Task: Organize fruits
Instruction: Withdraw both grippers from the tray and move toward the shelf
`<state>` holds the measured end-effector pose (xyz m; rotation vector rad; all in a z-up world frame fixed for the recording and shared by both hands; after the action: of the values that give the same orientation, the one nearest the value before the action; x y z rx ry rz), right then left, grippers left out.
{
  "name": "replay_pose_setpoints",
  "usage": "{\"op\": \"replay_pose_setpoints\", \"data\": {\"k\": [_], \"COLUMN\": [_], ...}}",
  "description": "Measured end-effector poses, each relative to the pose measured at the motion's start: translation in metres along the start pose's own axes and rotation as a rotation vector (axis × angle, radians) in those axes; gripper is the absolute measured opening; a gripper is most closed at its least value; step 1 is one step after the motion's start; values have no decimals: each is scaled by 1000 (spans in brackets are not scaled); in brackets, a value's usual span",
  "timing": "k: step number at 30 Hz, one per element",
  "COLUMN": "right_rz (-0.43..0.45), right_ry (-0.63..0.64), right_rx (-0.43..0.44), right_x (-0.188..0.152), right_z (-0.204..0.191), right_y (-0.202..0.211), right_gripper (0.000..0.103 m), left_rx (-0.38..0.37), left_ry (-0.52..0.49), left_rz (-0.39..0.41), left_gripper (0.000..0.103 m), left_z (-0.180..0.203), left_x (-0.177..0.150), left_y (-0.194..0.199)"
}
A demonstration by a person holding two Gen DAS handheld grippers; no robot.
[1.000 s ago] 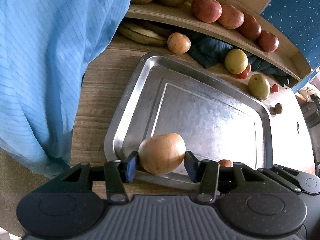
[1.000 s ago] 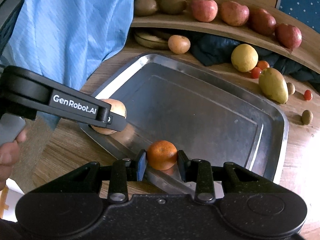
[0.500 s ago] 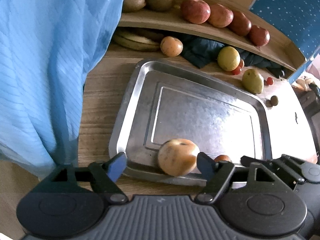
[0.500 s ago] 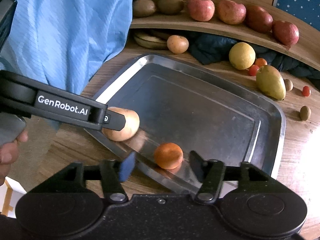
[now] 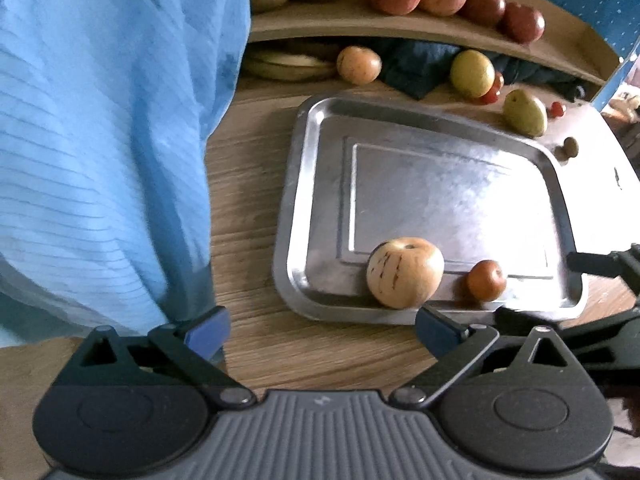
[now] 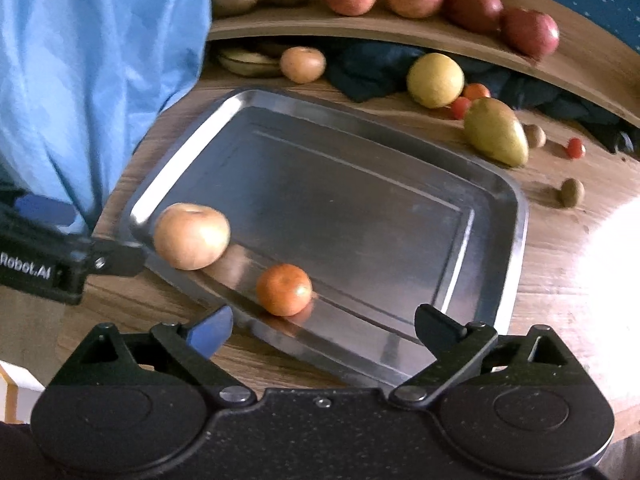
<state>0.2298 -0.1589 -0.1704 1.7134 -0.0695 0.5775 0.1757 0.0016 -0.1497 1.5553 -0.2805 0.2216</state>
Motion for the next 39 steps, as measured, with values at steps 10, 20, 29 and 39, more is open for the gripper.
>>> {"op": "replay_pose_setpoints", "data": {"k": [10, 20, 29, 39], "right_rz": [30, 95, 185, 234], "right_ry": [-34, -67, -111, -80], "right_rx": [-49, -79, -110, -117], "right_x": [18, 39, 59, 70], "right_z": [11, 17, 26, 21], "right_y": [-4, -6, -6, -11], "right_gripper": [102, 102, 102, 102], "left_rx": [24, 8, 1, -27], "left_ry": [25, 34, 12, 28], "left_rz": [14, 25, 47, 102], "left_gripper": [102, 102, 102, 102], "left_z": [-14, -17, -18, -12], "left_x": [22, 53, 80, 129], "left_y": [-4, -15, -27, -44]}}
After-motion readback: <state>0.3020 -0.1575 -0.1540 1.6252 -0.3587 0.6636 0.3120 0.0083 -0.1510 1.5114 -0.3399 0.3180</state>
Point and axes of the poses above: each gripper's, at about its wrist camera, not at the fingertips, and y roughly against the way its jaws point, z to its right, x to its top, the point moved 10 cm from there along -y, roughly the way its jaws point, and after that the axes turned 11 degrees about -y, right-handed, at the moved point
